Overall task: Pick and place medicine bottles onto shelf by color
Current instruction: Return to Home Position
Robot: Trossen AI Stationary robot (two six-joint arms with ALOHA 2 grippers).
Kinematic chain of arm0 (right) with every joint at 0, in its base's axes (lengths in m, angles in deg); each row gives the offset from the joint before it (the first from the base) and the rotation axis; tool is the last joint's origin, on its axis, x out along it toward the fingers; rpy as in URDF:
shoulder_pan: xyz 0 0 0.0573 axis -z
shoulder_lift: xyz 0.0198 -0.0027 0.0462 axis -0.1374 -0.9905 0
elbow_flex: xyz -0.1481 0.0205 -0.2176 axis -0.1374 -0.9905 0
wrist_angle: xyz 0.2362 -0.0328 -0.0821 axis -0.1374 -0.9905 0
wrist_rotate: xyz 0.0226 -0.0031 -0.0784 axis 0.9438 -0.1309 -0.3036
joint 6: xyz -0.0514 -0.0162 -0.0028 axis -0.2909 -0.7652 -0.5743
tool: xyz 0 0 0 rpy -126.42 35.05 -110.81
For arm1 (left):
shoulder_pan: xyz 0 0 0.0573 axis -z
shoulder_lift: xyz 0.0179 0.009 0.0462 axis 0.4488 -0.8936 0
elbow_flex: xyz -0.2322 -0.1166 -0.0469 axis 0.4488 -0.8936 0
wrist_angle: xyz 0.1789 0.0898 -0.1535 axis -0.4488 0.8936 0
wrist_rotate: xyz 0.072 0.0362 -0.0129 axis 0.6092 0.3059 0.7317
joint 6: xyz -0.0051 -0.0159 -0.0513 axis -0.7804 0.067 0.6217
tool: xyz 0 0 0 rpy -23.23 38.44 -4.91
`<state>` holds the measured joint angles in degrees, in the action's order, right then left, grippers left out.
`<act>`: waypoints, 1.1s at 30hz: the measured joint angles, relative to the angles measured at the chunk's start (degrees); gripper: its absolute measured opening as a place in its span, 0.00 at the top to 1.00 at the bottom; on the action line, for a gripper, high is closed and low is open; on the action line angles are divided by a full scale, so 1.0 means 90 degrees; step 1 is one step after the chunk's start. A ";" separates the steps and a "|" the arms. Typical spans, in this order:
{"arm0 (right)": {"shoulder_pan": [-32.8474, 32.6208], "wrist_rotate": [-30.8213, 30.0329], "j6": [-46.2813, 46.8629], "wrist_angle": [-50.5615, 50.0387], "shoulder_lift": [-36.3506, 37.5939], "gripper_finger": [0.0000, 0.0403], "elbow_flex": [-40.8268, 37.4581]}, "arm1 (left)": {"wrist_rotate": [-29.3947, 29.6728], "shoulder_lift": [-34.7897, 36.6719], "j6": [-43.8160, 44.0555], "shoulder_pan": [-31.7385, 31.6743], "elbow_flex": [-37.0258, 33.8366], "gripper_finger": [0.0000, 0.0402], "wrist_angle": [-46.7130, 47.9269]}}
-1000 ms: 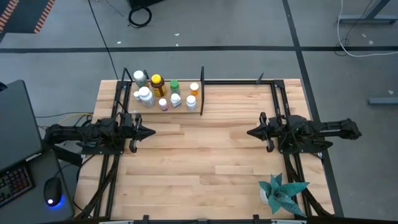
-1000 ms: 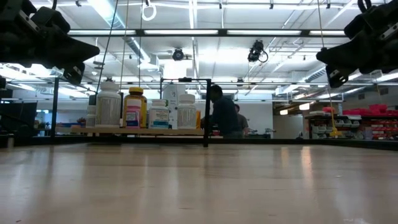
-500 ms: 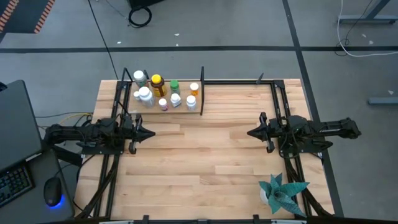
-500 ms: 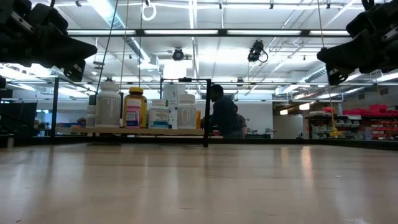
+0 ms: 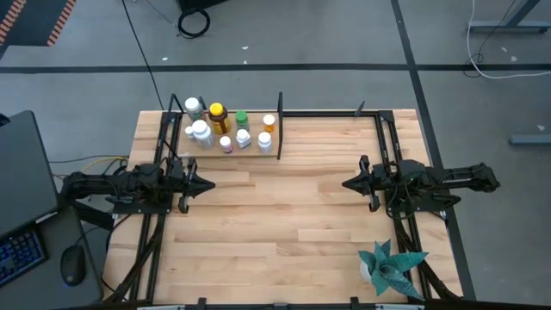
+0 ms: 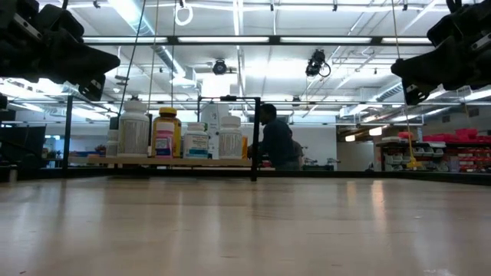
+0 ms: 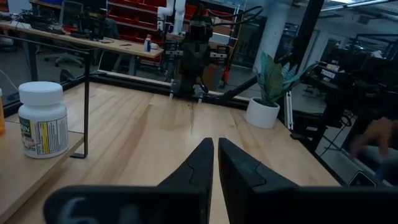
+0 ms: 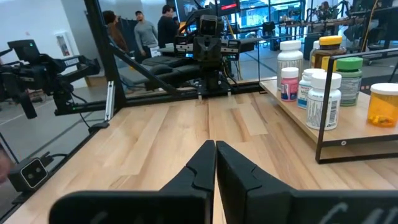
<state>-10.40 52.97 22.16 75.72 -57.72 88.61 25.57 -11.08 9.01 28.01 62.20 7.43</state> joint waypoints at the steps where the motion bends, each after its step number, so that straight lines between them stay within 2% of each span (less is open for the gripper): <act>1: 0.0000 0.0000 0.0000 0.0000 0.0000 0.95 0.0000 | -0.0001 0.0000 0.0002 0.0000 0.0000 0.92 -0.0002; 9: 0.0000 0.0000 0.0000 0.0000 0.0000 0.95 0.0000 | -0.0019 0.0000 0.0002 0.0000 -0.0012 0.95 -0.0121; 19: 0.0000 0.0000 0.0002 0.0000 0.0000 0.95 0.0000 | -0.0030 0.0000 -0.0004 0.0000 -0.0015 0.92 -0.0167; 33: 0.0000 0.0000 0.0002 0.0001 -0.0001 0.95 0.0000 | -0.0023 0.0000 0.0000 0.0000 -0.0012 0.93 -0.0202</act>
<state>-10.40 52.97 22.18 75.73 -57.73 88.61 25.36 -11.08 9.01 28.01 62.09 5.60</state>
